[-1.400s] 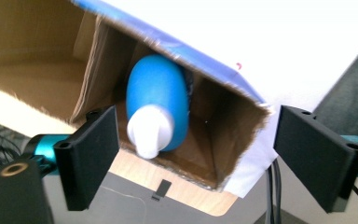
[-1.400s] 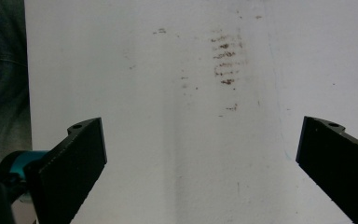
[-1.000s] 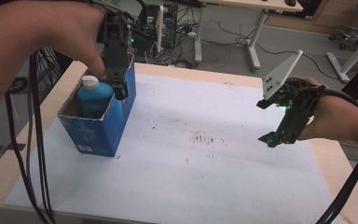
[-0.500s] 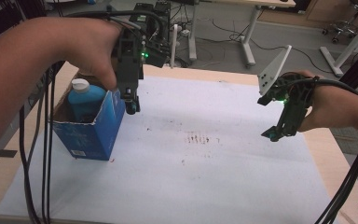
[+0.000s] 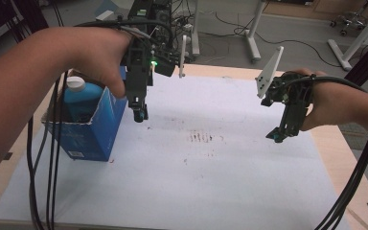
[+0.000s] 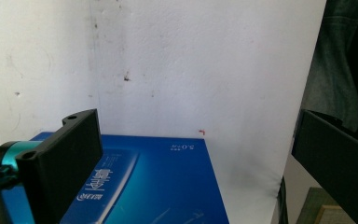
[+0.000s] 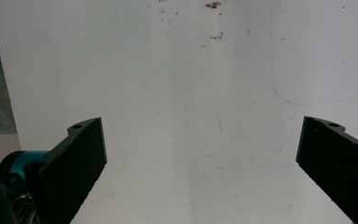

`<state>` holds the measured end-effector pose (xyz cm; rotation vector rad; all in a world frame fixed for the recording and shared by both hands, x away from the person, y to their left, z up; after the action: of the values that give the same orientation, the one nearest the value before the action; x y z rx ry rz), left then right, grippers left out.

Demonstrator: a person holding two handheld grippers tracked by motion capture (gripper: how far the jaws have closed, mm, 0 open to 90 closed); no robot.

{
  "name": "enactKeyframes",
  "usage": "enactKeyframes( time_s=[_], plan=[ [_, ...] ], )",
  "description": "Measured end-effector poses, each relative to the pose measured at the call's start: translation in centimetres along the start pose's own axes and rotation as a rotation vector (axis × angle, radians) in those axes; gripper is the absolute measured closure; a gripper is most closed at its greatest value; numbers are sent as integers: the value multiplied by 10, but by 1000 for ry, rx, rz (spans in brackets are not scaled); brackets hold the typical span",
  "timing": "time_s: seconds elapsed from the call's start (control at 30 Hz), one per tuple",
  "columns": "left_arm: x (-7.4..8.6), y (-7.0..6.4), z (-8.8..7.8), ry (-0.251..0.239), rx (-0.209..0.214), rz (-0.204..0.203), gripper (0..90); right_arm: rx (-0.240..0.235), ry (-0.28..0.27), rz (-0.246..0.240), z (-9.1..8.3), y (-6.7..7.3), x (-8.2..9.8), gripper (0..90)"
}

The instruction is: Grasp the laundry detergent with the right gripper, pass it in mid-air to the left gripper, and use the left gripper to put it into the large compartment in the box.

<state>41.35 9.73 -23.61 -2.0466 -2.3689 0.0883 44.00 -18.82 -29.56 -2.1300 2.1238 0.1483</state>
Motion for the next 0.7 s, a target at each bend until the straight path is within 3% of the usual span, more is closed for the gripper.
enactKeyframes(
  time_s=[0.23,0.7],
  plan=[
    [0,0,-1,-1,-7,3,16,-2,29,-4,6,-1,0,7],
    [2,0,-2,-3,-17,-7,16,6,28,-5,5,-1,1,7]
  ],
)
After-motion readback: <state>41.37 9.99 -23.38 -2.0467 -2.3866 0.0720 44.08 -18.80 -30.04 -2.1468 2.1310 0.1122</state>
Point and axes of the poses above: each handheld gripper's, and its own axes: z roughly forward along the jaws, x roughly out of its underside, y roughly to its left, the point moved 1 cm from there along z, roughly forward along the jaws, and after that the axes turned 3 degrees about -z, right-handed, at the moved point
